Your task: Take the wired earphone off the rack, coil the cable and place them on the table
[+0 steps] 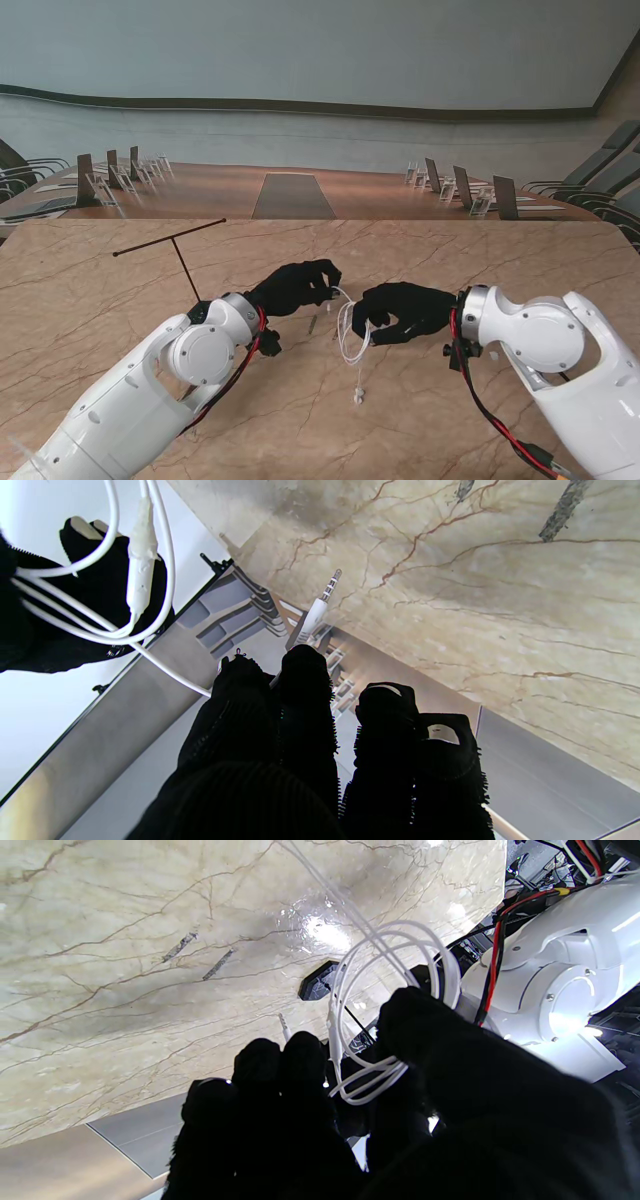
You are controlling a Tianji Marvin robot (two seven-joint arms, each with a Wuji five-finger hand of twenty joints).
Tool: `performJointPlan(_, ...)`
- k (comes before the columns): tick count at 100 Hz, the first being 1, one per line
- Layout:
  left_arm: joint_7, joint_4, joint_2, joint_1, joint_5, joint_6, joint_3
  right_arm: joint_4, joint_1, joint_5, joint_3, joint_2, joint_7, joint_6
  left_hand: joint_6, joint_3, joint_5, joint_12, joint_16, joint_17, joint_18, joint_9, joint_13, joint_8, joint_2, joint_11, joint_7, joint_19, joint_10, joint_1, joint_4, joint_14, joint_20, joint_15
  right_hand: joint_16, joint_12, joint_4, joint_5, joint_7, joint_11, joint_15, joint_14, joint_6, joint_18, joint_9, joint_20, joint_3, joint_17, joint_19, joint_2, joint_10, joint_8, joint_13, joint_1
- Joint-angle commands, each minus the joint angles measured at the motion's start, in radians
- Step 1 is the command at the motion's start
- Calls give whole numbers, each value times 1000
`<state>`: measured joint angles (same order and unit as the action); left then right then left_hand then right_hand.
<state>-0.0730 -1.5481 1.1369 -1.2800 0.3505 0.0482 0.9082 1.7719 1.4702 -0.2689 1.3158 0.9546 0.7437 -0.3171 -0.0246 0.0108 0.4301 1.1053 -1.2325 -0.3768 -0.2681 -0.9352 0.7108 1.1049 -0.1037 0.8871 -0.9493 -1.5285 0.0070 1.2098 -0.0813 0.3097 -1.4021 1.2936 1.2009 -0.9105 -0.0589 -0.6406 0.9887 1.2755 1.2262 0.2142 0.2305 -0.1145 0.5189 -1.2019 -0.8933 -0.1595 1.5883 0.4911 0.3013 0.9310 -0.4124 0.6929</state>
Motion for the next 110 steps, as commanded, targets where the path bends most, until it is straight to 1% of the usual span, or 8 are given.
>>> performJointPlan(1,3,-7,4,-6,3,5,6,6,2,-7,-2,-2,9,7,21,12,-27,12,-25,-35,40,11,3,21,49,35,11,-91,1,71,25,11,-51,27,18,-15,115,-143,156,7,12,27,206,122,-23,7,-91,21,-27,-44,48,116,23,54)
performJointPlan(20,6,-2,6,-1,-4,15,10,7,5,-15,0,-4,19,19,18,13,-28,14,-25,-38,39,9,8,23,49,39,10,-93,0,70,25,12,-48,30,15,-6,115,-140,150,-5,-1,23,204,128,-41,20,-87,33,-37,-48,45,120,39,56)
performJointPlan(28,1,-6,5,-2,-7,18,9,-1,-1,-19,-3,-4,22,27,18,14,-27,14,-24,-43,38,6,12,25,48,40,7,-94,-1,70,24,9,-45,30,-36,87,111,-126,164,-7,0,54,186,98,18,39,-100,12,-30,-51,59,121,2,61)
performJointPlan(33,-1,-10,4,-4,-9,19,9,-7,-5,-21,-6,-2,19,34,18,14,-26,13,-22,-52,37,2,20,26,47,40,5,-96,-4,70,24,8,-41,29,-51,112,110,-128,169,-12,0,64,176,89,39,43,-107,7,-28,-44,62,119,-9,65)
performJointPlan(63,-4,-17,1,-11,-3,27,17,-24,-25,-31,-18,-1,21,57,25,18,-35,15,-18,-70,33,-11,37,47,50,55,-27,-111,-17,60,18,6,-26,37,-81,148,140,-129,203,-6,6,76,133,76,70,46,-163,-7,-23,-20,63,104,-30,63)
performJointPlan(85,19,-17,7,-19,-10,38,25,-23,-28,-37,-23,-2,29,74,21,17,-38,11,-13,-84,27,-19,50,43,51,57,-34,-119,-13,62,17,9,-15,39,-81,124,153,-131,202,-4,4,59,140,96,5,54,-163,15,-33,-20,64,97,11,56)
performJointPlan(99,14,-33,5,-37,-17,31,28,-37,-33,-46,-29,2,17,86,19,18,-37,7,-6,-100,28,-28,59,46,49,57,-45,-120,-19,63,16,3,-1,34,-89,153,152,-125,211,-11,7,83,121,72,65,53,-170,-10,-23,-18,73,93,-28,62)
performJointPlan(110,10,-41,5,-47,-27,14,25,-52,-43,-44,-40,6,1,91,23,20,-36,0,11,-122,26,-39,80,52,49,59,-68,-130,-30,61,14,-3,30,26,-110,175,151,-125,222,-15,14,100,102,50,116,53,-187,-36,-14,-8,76,81,-65,68)
